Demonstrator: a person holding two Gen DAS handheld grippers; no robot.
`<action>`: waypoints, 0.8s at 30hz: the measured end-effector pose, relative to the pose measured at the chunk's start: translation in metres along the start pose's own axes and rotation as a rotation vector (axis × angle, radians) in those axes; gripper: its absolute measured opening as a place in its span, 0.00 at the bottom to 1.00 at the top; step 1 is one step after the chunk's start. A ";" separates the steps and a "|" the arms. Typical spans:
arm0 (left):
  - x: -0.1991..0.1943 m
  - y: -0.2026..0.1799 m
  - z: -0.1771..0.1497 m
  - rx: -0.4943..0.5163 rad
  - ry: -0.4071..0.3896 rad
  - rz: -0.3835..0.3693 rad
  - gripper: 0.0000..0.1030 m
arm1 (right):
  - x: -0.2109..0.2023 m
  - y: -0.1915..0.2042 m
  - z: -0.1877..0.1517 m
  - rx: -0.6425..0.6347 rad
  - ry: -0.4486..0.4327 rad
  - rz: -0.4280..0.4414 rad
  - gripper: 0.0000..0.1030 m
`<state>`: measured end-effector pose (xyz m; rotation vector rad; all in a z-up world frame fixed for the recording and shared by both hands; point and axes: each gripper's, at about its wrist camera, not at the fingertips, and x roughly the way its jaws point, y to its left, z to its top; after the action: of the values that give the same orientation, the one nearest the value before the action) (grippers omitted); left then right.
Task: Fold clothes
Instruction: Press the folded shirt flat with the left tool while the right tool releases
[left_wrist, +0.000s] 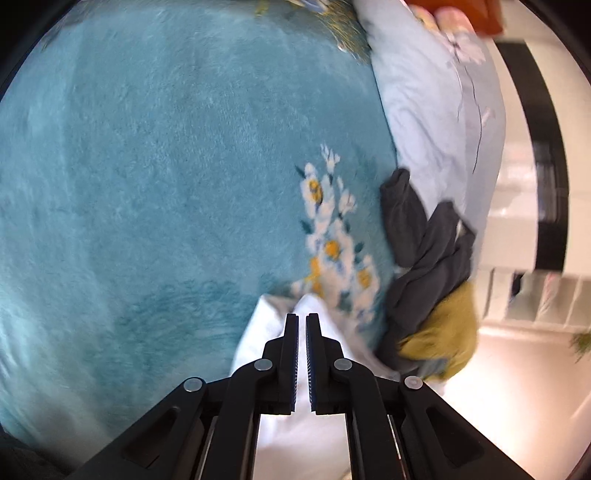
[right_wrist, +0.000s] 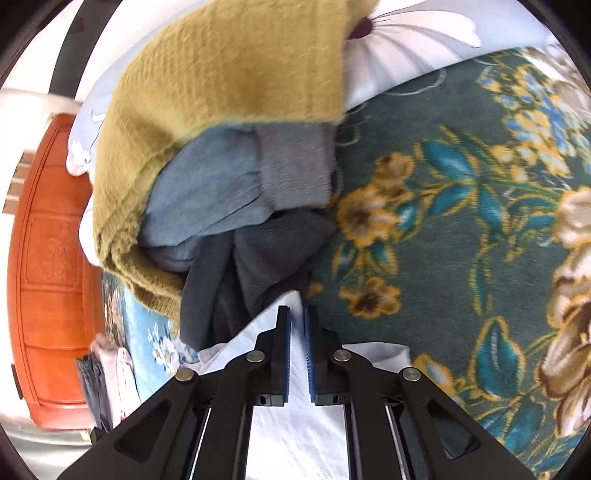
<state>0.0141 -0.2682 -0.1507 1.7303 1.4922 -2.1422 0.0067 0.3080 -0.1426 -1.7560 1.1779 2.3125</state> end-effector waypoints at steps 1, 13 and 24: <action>0.002 -0.001 -0.009 0.027 0.009 0.006 0.05 | -0.007 -0.007 0.002 -0.006 0.002 -0.008 0.15; 0.074 -0.057 -0.166 0.441 0.345 0.033 0.06 | -0.057 -0.099 -0.059 0.057 0.158 0.041 0.45; 0.109 -0.038 -0.215 0.428 0.553 0.100 0.06 | -0.043 -0.116 -0.104 0.142 0.207 0.109 0.54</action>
<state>0.1133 -0.0498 -0.1953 2.6467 1.0104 -2.1520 0.1584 0.3508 -0.1797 -1.9618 1.4637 2.0787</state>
